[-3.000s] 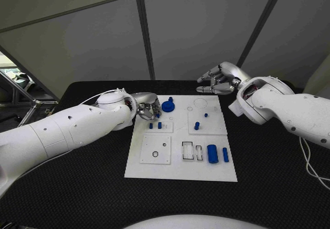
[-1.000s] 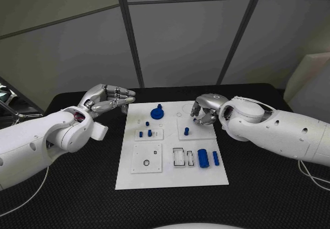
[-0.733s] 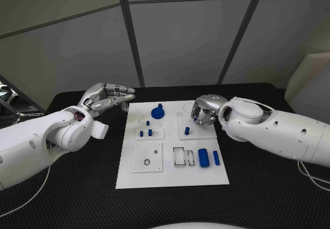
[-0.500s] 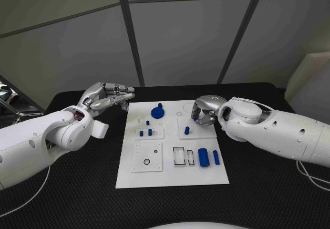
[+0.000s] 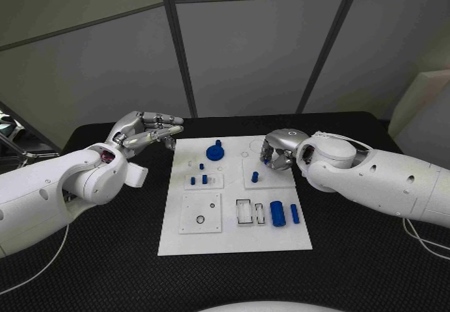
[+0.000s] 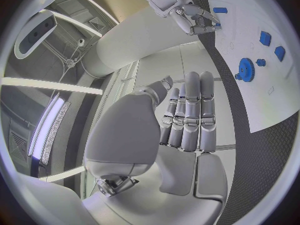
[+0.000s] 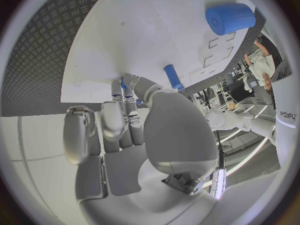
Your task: Assemble the parts on the task board
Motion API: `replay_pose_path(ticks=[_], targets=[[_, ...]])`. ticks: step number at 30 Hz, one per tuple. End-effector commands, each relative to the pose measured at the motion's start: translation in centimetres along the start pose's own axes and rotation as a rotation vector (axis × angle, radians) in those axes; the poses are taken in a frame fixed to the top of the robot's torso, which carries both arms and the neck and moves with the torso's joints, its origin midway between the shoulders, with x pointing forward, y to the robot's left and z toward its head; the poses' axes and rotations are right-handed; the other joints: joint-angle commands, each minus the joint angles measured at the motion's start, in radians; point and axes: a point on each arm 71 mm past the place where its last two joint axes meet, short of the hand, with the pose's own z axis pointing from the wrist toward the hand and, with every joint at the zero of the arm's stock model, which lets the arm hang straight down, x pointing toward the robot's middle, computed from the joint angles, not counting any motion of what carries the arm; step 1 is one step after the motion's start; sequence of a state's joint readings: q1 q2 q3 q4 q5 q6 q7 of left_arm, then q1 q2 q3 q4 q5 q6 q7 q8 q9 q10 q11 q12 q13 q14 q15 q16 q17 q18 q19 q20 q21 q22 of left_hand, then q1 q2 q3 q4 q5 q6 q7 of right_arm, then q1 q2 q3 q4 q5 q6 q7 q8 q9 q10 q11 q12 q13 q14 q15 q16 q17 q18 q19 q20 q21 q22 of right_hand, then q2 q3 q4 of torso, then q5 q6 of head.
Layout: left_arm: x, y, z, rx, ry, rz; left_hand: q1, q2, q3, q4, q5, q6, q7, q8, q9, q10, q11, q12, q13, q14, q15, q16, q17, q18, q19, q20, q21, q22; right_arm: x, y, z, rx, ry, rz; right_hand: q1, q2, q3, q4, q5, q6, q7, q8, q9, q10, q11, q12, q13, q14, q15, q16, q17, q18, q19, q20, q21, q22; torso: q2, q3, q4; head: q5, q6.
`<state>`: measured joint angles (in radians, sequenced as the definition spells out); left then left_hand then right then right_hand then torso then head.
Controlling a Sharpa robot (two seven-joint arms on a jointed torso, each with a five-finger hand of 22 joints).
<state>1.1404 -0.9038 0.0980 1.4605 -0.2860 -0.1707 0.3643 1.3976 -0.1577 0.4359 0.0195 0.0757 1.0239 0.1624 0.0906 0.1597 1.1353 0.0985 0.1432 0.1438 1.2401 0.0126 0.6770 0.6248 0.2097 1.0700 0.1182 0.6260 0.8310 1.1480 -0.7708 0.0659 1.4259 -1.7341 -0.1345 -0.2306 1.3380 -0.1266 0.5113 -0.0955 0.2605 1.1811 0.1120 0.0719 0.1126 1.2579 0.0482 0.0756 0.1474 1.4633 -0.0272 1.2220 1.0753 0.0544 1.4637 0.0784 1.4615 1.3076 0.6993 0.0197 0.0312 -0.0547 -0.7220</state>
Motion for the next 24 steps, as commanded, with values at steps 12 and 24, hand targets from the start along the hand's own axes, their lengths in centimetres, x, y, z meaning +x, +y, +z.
replay_pose_path(ticks=[12,24], targets=[[-0.2,0.0,0.1,0.009,-0.005,-0.012,-0.002,0.014,0.006,-0.002,0.003,0.009,0.003,0.003,0.002,0.005,0.000,0.005,0.003,-0.008,0.003,-0.010,-0.003,-0.027,-0.008,0.001,-0.008,-0.003,-1.1,0.6,-1.6,-0.035,-0.143,0.039,-0.021,0.006,0.002,-0.004,-0.011,0.018,-0.003,0.005,0.004,0.019,-0.002,-0.005,-0.004,0.026,-0.009,0.009,-0.003,-0.025,0.047,-0.005,0.026,0.150,-0.001,-0.0004,0.0006,0.000,0.005],[-0.1,0.1,0.3,0.002,-0.003,-0.026,-0.004,0.014,0.004,-0.006,0.044,0.008,0.005,-0.003,0.006,0.002,0.002,0.004,0.008,-0.004,0.003,-0.020,-0.011,-0.027,-0.003,0.001,-0.017,-0.009,-3.1,4.2,-3.1,-0.137,-0.201,0.121,-0.032,0.003,0.000,-0.004,-0.009,0.018,-0.003,0.003,0.004,0.019,-0.001,-0.008,-0.007,0.026,-0.009,0.009,-0.006,-0.027,0.050,-0.006,0.031,0.156,-0.001,-0.0008,0.0016,0.015,0.000]])
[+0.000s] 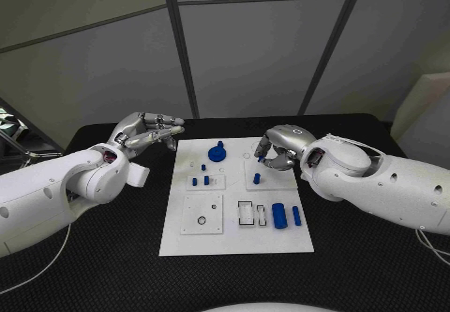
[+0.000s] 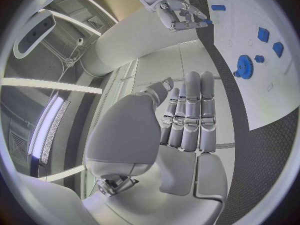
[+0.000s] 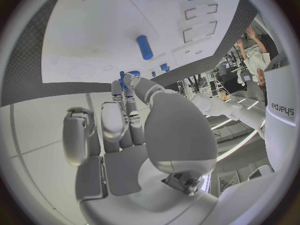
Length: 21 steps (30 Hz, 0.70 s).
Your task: Assemble the parts on the task board
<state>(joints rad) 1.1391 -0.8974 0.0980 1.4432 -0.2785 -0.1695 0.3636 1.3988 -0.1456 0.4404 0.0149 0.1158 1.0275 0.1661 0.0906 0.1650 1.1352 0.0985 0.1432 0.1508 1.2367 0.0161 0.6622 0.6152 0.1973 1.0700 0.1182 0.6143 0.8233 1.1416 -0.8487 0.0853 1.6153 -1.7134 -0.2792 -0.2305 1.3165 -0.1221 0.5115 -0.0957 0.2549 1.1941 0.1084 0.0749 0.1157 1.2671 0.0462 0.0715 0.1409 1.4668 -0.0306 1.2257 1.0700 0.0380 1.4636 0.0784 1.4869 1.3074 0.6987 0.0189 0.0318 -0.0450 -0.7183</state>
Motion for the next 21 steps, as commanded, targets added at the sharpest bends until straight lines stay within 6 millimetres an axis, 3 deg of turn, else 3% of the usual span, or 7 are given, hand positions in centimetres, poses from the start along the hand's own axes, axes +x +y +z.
replay_pose_path(ticks=[1,9,14,18,21], targets=[[0.3,-0.1,0.2,0.008,0.009,-0.023,-0.005,0.002,-0.001,-0.001,0.004,0.005,0.001,-0.003,0.001,0.002,0.002,0.004,0.001,-0.001,0.000,-0.005,-0.001,-0.015,-0.003,0.001,-0.005,-0.001,-0.5,1.5,0.0,-0.041,-0.039,0.045,-0.010,-0.001,0.000,-0.004,-0.003,0.005,0.000,0.000,0.001,0.010,0.001,-0.004,-0.001,0.023,-0.006,0.006,-0.001,-0.010,0.050,-0.006,0.005,0.156,-0.001,-0.0003,0.0014,0.007,-0.004],[0.9,0.0,0.6,0.008,0.020,-0.035,-0.007,0.001,-0.002,0.000,0.000,0.005,0.001,-0.004,0.002,0.002,0.002,0.004,0.002,0.000,0.000,-0.006,-0.002,-0.015,-0.002,0.001,-0.007,-0.002,-0.1,5.9,0.9,-0.153,-0.018,0.094,-0.012,-0.001,0.000,-0.004,-0.003,0.005,0.000,-0.001,0.001,0.010,0.001,-0.005,-0.001,0.023,-0.006,0.007,0.000,-0.011,0.050,-0.006,0.006,0.157,0.001,-0.0018,0.0040,0.041,-0.011],[1.3,0.0,1.0,0.008,0.028,-0.041,-0.007,0.001,-0.002,0.000,0.000,0.005,0.001,-0.004,0.002,0.002,0.002,0.004,0.002,0.000,0.000,-0.006,-0.002,-0.015,-0.002,0.001,-0.007,-0.002,1.5,8.0,1.3,-0.207,0.029,0.106,-0.014,-0.001,0.000,-0.004,-0.003,0.004,0.000,-0.002,0.001,0.008,0.001,-0.006,-0.003,0.022,-0.006,0.005,-0.003,-0.010,0.049,-0.006,0.005,0.156,0.001,-0.0028,0.0018,0.075,-0.026],[1.6,0.1,1.2,0.009,0.033,-0.043,-0.008,0.002,-0.003,0.000,-0.001,0.005,0.001,-0.004,0.002,0.002,0.001,0.004,0.002,0.000,0.000,-0.007,-0.003,-0.015,-0.002,0.002,-0.008,-0.002,3.0,9.0,1.3,-0.230,0.069,0.113,-0.014,-0.001,0.001,-0.004,-0.003,0.003,0.000,-0.002,0.001,0.008,0.001,-0.006,-0.003,0.022,-0.006,0.005,-0.004,-0.010,0.049,-0.006,0.004,0.154,0.002,-0.0025,0.0011,0.089,-0.032],[1.7,0.1,1.4,0.009,0.035,-0.045,-0.008,0.002,-0.003,0.000,-0.001,0.005,0.001,-0.004,0.002,0.002,0.001,0.004,0.002,0.000,0.000,-0.007,-0.003,-0.015,-0.002,0.002,-0.008,-0.002,4.2,9.5,1.3,-0.238,0.100,0.117,-0.015,0.000,0.002,-0.004,-0.003,0.002,0.000,-0.003,0.001,0.006,0.001,-0.007,-0.004,0.022,-0.006,0.005,-0.005,-0.010,0.049,-0.006,0.004,0.155,0.000,-0.0025,0.0008,0.110,-0.045]])
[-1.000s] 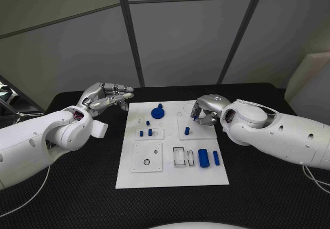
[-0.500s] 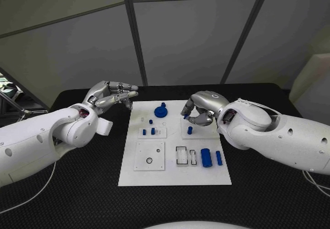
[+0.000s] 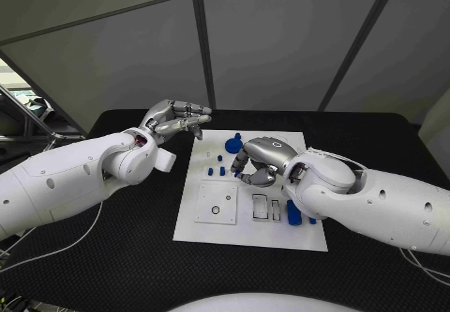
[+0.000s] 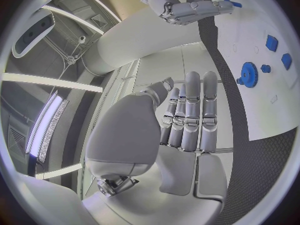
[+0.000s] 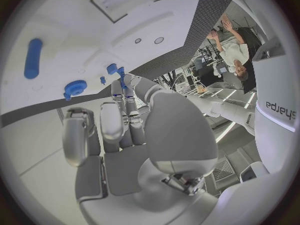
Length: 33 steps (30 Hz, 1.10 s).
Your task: Assemble the parts on the task board
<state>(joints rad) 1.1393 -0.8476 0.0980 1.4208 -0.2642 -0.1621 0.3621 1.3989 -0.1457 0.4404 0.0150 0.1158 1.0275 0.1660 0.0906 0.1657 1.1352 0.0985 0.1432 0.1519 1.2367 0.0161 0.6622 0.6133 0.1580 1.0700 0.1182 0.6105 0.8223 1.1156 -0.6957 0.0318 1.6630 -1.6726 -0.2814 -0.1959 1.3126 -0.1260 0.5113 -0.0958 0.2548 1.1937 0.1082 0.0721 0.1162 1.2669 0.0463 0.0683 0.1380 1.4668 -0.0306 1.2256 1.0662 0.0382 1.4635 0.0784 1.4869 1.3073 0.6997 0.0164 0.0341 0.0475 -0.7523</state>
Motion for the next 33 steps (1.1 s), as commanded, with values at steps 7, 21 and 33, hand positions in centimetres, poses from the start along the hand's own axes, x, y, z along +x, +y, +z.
replay_pose_path(ticks=[7,21,33], targets=[[0.5,-0.1,0.4,0.007,0.017,-0.018,-0.008,0.002,-0.003,0.000,-0.001,0.005,0.001,-0.004,0.001,0.002,0.001,0.004,0.001,0.000,0.000,-0.007,-0.001,0.024,-0.002,0.002,-0.004,-0.001,2.8,0.8,0.4,-0.034,0.084,0.014,-0.011,0.005,0.003,-0.005,-0.003,0.001,0.001,-0.001,0.000,0.006,0.001,-0.004,-0.002,0.022,-0.006,0.006,0.001,-0.010,0.049,-0.006,0.004,0.155,0.001,0.0015,0.0000,0.037,-0.021],[0.4,0.0,0.5,-0.001,0.018,-0.018,-0.010,0.004,-0.003,0.001,-0.003,0.004,0.001,-0.005,0.002,0.002,0.001,0.004,0.002,0.000,0.001,-0.008,-0.002,0.024,-0.002,0.002,-0.006,-0.002,4.7,1.4,0.6,-0.045,0.148,0.011,-0.014,0.004,0.004,-0.006,-0.004,-0.001,0.002,-0.003,0.000,0.003,0.002,-0.006,-0.004,0.021,-0.005,0.001,-0.009,-0.008,0.045,-0.005,-0.001,0.148,0.001,0.0024,-0.0032,0.057,-0.040],[0.3,0.1,0.5,-0.003,0.018,-0.018,-0.011,0.003,-0.004,0.001,-0.004,0.003,0.001,-0.006,0.002,0.001,0.002,0.003,0.002,0.000,0.001,-0.009,-0.002,0.024,-0.002,0.002,-0.006,-0.003,5.1,1.4,0.6,-0.046,0.162,0.006,-0.015,0.004,0.004,-0.007,-0.004,-0.002,0.002,-0.004,0.000,0.001,0.003,-0.006,-0.005,0.020,-0.005,0.002,-0.007,-0.008,0.045,-0.005,-0.001,0.148,0.000,0.0017,-0.0026,0.062,-0.046]])
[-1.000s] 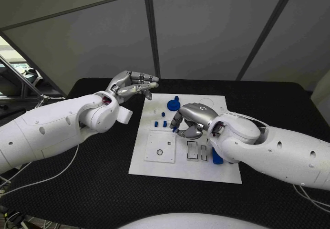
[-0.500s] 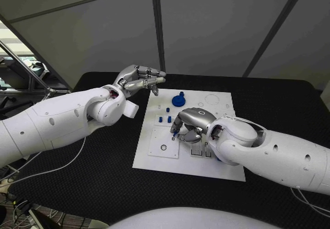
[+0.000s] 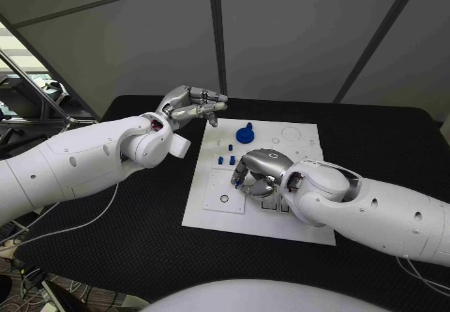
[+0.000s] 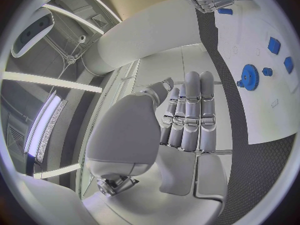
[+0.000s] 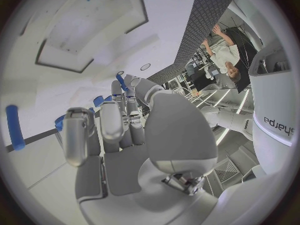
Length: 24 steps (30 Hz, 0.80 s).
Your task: Assemble the parts on the task board
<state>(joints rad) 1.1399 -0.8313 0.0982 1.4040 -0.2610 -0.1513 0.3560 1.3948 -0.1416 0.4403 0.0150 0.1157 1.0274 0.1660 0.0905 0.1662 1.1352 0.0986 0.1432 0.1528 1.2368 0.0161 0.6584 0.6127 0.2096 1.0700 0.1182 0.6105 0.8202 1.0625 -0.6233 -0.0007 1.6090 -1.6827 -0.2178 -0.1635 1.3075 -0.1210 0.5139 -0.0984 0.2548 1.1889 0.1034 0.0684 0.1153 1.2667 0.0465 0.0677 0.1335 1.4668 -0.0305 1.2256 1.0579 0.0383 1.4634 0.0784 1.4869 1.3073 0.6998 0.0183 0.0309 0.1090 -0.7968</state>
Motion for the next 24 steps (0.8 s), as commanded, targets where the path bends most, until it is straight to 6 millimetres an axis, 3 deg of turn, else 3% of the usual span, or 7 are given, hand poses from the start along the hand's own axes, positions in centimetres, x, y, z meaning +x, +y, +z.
replay_pose_path(ticks=[1,24], targets=[[0.07,-0.12,0.07,0.003,0.009,-0.010,-0.007,-0.001,-0.004,0.001,-0.004,0.003,0.001,-0.006,0.001,0.001,0.002,0.003,0.002,0.000,0.001,-0.005,-0.001,-0.027,-0.002,0.002,-0.007,-0.001,0.48,-0.11,-0.05,0.001,0.034,-0.013,-0.010,-0.001,0.001,-0.004,-0.004,0.002,0.007,0.000,0.001,0.001,0.003,-0.005,-0.001,0.020,-0.005,0.002,0.001,-0.008,0.045,-0.005,-0.001,0.148,0.000,-0.0003,0.0007,0.001,-0.002],[-0.08,-0.09,0.03,0.002,0.007,-0.009,-0.007,-0.001,-0.004,0.001,-0.004,0.003,0.001,-0.006,0.001,0.001,0.002,0.003,0.002,0.000,0.001,-0.005,-0.001,-0.027,-0.002,0.002,-0.007,-0.001,0.29,0.17,-0.32,-0.017,-0.015,-0.002,-0.012,0.001,0.002,-0.004,-0.005,0.005,0.006,0.001,0.002,0.003,0.002,-0.004,-0.002,0.020,-0.005,0.003,0.000,-0.009,0.047,-0.005,0.002,0.152,0.000,-0.0004,0.0011,0.006,-0.005]])
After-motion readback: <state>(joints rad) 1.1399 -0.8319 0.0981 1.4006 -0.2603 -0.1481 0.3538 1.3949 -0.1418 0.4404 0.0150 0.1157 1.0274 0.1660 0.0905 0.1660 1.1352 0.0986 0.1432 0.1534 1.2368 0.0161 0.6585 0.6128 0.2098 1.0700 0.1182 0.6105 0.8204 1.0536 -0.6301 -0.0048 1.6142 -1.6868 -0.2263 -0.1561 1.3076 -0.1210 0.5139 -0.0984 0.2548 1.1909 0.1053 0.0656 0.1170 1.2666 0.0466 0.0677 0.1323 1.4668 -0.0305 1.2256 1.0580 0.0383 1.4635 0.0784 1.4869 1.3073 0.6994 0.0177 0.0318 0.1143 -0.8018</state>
